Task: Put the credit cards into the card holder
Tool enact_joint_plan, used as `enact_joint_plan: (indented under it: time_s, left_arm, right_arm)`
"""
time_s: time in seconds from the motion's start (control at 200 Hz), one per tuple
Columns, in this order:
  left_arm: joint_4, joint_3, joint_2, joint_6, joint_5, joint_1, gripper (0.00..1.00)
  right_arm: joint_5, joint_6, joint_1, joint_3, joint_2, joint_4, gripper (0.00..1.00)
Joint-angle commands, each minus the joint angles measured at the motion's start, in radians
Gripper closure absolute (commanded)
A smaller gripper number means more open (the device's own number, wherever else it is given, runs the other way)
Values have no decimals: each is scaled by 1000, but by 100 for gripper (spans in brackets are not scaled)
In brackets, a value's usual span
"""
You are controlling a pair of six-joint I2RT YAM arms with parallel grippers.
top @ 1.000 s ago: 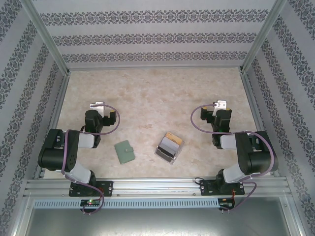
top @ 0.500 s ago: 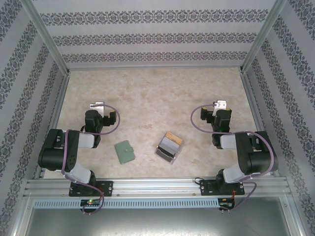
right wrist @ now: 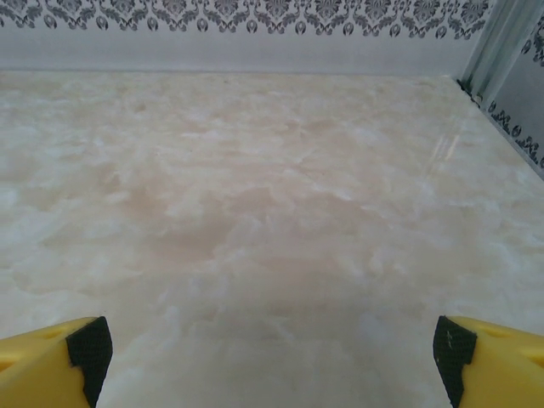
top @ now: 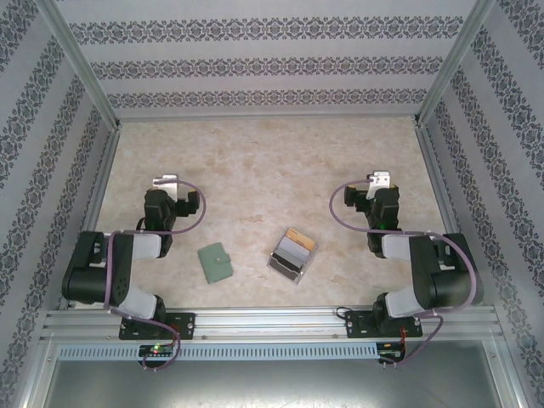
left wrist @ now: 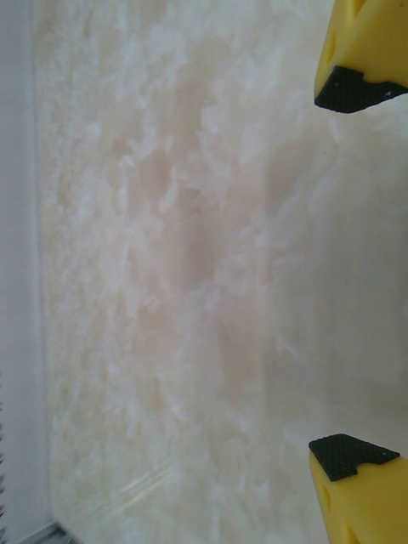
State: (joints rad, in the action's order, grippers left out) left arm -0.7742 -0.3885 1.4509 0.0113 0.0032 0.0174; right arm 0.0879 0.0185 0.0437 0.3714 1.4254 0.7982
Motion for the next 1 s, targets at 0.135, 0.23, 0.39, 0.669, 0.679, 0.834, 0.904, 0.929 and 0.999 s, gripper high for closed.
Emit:
enact_joint_plan:
  time_s: [0.135, 0.23, 0.39, 0.669, 0.679, 0.834, 0.904, 0.929, 0.999]
  left_arm:
    - [455, -67, -342, 190, -159, -14, 1]
    - [711, -130, -442, 510, -229, -14, 1]
    - [885, -227, -461, 557, 195, -15, 1]
    - [1005, -161, -537, 621, 476, -4, 1]
    - [1013, -161, -539, 622, 475, -3, 1]
    - [1096, -155, -566, 620, 480, 4, 1]
    - [1113, -154, -570, 620, 488, 4, 1]
    - [1120, -156, -571, 623, 487, 4, 1]
    - [1122, -152, -574, 630, 497, 4, 1]
  right_arm:
    - [-56, 309, 17, 289, -284, -859, 2]
    - [-364, 390, 20, 392, -278, -1054, 2]
    - [-419, 488, 254, 462, -310, -1363, 2]
    - [-111, 816, 712, 238, -526, -1408, 2]
    - [-109, 826, 725, 233, -528, -1404, 2]
    - [-141, 929, 866, 174, -460, -1279, 2]
    - [-173, 967, 907, 146, -402, -1165, 5]
    - [-182, 980, 921, 141, -380, -1124, 5]
    - [-194, 1016, 952, 150, -314, -1056, 7]
